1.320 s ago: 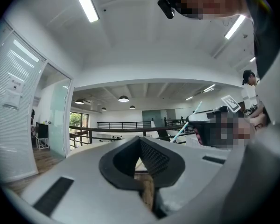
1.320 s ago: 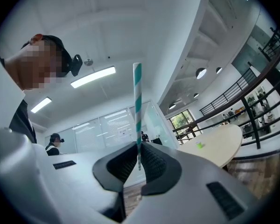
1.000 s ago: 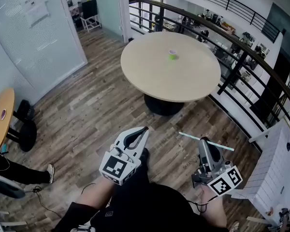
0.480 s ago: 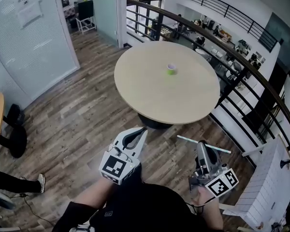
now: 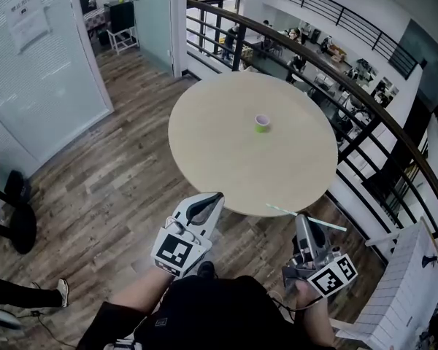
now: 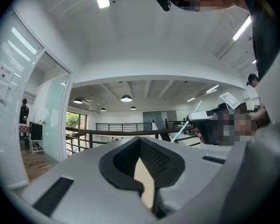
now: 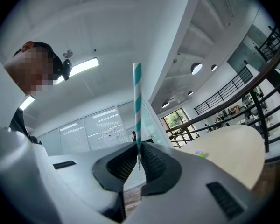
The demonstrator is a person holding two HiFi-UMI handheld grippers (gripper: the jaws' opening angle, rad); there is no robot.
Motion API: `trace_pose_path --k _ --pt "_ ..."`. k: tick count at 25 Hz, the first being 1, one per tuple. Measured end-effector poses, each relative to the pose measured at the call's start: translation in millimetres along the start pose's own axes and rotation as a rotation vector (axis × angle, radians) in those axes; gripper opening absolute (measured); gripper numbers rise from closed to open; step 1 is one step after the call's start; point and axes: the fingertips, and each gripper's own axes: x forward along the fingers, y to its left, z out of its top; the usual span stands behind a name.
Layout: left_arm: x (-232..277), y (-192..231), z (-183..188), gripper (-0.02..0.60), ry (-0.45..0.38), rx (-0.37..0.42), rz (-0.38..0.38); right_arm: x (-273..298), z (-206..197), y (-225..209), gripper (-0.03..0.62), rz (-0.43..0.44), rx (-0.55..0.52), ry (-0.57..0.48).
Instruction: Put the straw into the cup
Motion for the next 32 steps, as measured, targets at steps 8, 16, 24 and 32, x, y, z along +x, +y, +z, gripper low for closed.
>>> trace_pose_path --k 8,16,24,32 --pt "64 43 -15 0.005 0.041 -0.006 -0.003 58 2 -54 0.037 -0.009 0.037 0.02" --pt "128 70 -28 0.005 0.045 -0.014 0.038 97 6 -122 0.037 -0.002 0.06 0.034" --pt "203 91 -41 0.005 0.06 -0.024 0.079 143 22 -194 0.037 0.035 0.075 0.074" --pt "251 108 -56 0.005 0.089 -0.03 0.078 175 12 -248 0.037 0.022 0.119 0.117"
